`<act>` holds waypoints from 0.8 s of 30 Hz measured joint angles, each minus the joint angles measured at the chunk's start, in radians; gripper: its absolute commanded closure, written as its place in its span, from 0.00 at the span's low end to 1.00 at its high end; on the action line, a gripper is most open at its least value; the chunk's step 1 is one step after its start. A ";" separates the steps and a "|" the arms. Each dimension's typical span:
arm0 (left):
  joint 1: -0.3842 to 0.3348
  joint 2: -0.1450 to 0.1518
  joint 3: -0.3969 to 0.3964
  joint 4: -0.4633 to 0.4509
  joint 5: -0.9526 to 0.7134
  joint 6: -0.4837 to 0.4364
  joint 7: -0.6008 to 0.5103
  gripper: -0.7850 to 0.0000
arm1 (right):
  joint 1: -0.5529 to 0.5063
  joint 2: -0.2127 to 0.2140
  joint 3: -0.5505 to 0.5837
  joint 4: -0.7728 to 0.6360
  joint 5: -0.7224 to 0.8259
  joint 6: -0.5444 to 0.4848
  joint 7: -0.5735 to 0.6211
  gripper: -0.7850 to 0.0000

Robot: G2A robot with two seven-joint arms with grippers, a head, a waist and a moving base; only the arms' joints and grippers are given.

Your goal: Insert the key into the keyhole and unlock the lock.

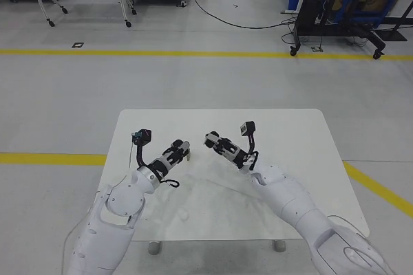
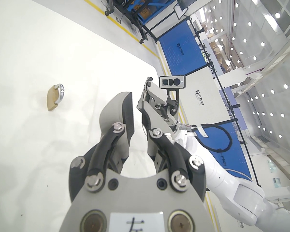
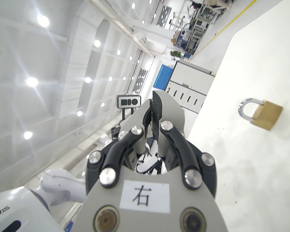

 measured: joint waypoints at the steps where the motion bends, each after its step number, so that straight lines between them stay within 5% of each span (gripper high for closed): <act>1: 0.000 0.000 -0.001 0.000 0.000 0.000 0.003 0.00 | 0.000 0.000 0.000 0.000 0.000 0.000 0.013 1.00; 12: 0.001 -0.001 0.018 -0.003 0.029 -0.031 0.023 0.00 | -0.019 0.002 0.013 -0.025 -0.023 0.046 -0.050 1.00; 13: -0.002 -0.001 0.026 0.000 0.035 -0.042 0.027 0.16 | -0.025 0.003 0.020 -0.033 -0.037 0.060 -0.091 1.00; 14: -0.007 -0.003 0.035 0.006 0.040 -0.051 0.032 0.44 | -0.031 0.003 0.026 -0.042 -0.059 0.077 -0.143 1.00; 15: -0.014 -0.004 0.047 0.015 0.044 -0.061 0.040 0.52 | -0.040 0.004 0.031 -0.061 -0.098 0.106 -0.220 1.00; 21: -0.036 -0.013 0.098 0.057 0.041 -0.060 0.052 0.55 | -0.129 0.015 0.049 -0.250 -0.302 0.293 -0.552 1.00; 24: -0.038 -0.015 0.114 0.068 0.037 -0.056 0.047 0.56 | -0.189 0.021 0.054 -0.370 -0.337 0.369 -0.571 1.00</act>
